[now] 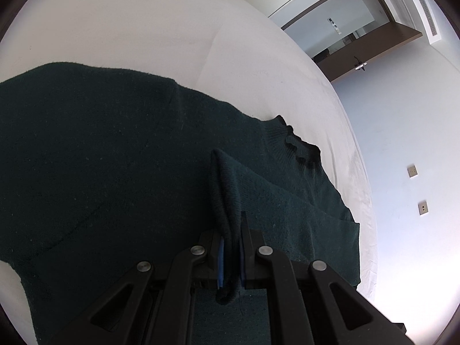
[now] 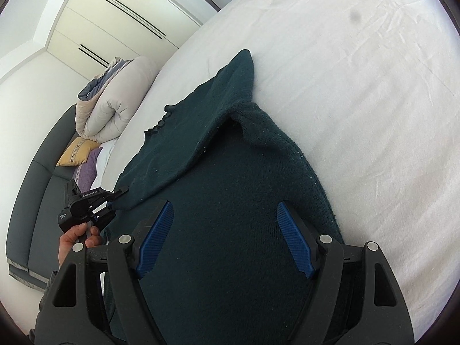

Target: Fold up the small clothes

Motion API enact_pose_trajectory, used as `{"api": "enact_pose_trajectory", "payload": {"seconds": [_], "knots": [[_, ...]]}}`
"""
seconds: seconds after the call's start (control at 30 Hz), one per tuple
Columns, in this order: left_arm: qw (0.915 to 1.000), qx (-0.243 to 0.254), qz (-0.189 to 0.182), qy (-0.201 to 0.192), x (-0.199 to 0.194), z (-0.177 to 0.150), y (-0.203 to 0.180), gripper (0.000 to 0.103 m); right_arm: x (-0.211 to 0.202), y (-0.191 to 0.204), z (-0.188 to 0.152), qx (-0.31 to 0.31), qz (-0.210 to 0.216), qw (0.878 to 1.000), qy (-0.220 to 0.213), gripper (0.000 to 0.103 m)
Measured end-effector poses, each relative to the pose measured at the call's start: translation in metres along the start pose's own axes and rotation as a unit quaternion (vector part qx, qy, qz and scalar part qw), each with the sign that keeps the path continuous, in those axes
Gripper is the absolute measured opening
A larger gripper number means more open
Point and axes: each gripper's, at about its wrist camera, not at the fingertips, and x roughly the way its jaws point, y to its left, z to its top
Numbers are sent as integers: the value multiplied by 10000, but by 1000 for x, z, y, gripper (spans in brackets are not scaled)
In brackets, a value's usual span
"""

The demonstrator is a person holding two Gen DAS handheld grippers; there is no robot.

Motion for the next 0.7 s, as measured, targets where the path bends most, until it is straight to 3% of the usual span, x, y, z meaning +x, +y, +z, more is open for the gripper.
{"api": "enact_pose_trajectory", "payload": {"seconds": [0.33, 0.5, 0.7], "knots": [[9997, -74, -14, -212, -11, -6, 4, 7, -1, 0, 1, -27, -27, 10000, -34, 74], [9998, -162, -56, -53, -5, -4, 13, 8, 2, -1, 5, -101, -58, 9999, -49, 74], [9998, -144, -157, -49, -5, -7, 20, 12, -8, 2, 24, 19, 277, 9995, -163, 74]]}}
